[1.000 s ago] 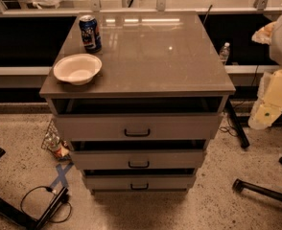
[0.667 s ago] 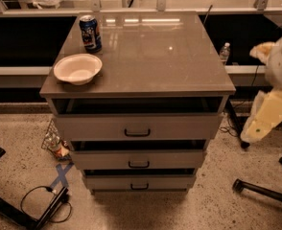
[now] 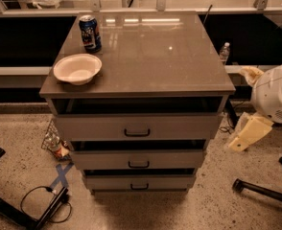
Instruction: Open top drawer
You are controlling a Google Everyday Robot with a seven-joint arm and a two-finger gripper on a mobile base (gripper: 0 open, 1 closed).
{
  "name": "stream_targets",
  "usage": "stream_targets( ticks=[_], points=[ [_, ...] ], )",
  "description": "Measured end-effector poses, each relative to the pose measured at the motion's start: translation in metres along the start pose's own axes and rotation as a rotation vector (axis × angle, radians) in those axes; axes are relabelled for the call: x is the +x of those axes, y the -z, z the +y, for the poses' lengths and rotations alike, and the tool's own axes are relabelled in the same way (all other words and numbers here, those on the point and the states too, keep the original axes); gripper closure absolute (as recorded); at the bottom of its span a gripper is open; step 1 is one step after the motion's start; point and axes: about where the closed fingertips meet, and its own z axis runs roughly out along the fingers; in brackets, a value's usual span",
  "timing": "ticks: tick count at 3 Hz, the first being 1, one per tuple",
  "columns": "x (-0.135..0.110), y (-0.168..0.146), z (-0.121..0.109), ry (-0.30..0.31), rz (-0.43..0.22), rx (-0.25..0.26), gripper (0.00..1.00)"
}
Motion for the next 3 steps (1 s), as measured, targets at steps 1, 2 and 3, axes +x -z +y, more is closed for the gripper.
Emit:
stream_targets(
  ticks=[1,2,3],
  points=[
    [0.002,-0.021,0.0,0.002,-0.044,-0.004,0.0],
    [0.002,-0.024,-0.001,0.001,-0.049,-0.005,0.0],
    [0.0,-0.041,0.014,0.011,-0.022,-0.041,0.0]
  ],
)
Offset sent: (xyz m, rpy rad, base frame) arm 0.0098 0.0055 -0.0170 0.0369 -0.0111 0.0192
